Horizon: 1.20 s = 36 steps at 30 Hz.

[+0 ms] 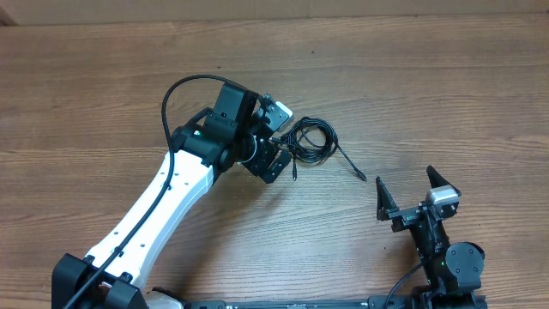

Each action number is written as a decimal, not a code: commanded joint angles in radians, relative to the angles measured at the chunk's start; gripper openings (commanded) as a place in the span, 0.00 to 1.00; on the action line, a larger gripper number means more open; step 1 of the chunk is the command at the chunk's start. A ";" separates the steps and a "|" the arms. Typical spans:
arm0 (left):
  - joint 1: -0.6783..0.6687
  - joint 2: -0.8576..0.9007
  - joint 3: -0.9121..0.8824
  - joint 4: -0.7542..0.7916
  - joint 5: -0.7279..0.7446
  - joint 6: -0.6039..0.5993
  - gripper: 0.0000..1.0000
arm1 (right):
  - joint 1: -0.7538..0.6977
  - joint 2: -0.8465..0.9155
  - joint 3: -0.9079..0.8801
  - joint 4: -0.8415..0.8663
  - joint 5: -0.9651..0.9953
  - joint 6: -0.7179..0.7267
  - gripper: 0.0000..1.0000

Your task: Untangle cables

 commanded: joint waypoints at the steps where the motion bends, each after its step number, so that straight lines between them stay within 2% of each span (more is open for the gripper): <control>1: -0.003 0.004 0.021 0.000 -0.002 -0.008 1.00 | 0.005 -0.010 -0.010 0.003 0.006 0.004 1.00; 36: -0.003 0.004 0.021 0.000 0.002 -0.030 1.00 | 0.005 -0.010 -0.010 0.003 0.006 0.004 1.00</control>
